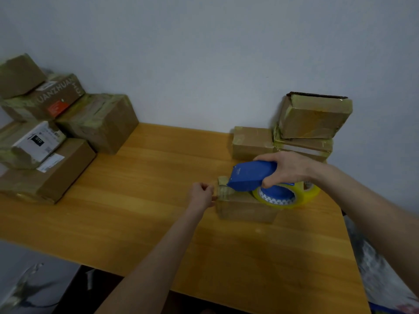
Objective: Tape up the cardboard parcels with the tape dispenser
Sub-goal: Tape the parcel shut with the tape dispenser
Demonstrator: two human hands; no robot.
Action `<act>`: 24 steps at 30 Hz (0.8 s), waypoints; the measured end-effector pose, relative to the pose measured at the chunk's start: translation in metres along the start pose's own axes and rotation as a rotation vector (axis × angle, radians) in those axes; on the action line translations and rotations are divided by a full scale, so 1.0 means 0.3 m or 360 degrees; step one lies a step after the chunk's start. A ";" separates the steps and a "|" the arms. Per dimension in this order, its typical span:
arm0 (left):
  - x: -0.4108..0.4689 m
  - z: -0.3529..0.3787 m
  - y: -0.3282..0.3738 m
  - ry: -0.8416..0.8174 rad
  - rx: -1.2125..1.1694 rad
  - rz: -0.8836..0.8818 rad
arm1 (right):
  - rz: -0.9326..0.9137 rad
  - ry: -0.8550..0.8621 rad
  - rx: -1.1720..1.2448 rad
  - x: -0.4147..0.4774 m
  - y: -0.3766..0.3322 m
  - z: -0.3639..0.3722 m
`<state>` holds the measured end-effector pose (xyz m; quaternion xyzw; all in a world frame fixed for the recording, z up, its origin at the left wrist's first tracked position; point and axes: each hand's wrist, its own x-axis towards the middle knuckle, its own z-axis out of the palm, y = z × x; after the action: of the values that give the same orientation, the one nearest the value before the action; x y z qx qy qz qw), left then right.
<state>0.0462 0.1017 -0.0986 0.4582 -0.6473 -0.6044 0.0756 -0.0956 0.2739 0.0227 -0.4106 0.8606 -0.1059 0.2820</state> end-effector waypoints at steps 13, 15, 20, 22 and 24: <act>-0.012 -0.017 0.007 -0.0134 0.0666 0.0105 | 0.0110 0.0015 -0.0080 0.041 -0.019 0.033; -0.018 -0.047 -0.015 -0.0026 0.1011 0.0261 | 0.0104 0.0012 -0.0013 0.028 -0.005 0.034; -0.055 -0.013 -0.053 -0.0340 0.1265 0.1122 | 0.0088 0.0078 0.0108 0.008 0.007 0.037; -0.043 0.032 -0.044 -0.0465 0.1591 0.1122 | 0.0088 0.0087 0.0123 0.002 0.007 0.038; -0.018 0.051 -0.026 -0.0375 0.1836 0.1146 | 0.0087 0.0116 0.0135 -0.007 0.012 0.037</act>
<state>0.0431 0.1175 -0.1068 0.1130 -0.9812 -0.1464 -0.0551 -0.0905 0.2782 0.0128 -0.3704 0.8760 -0.1494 0.2704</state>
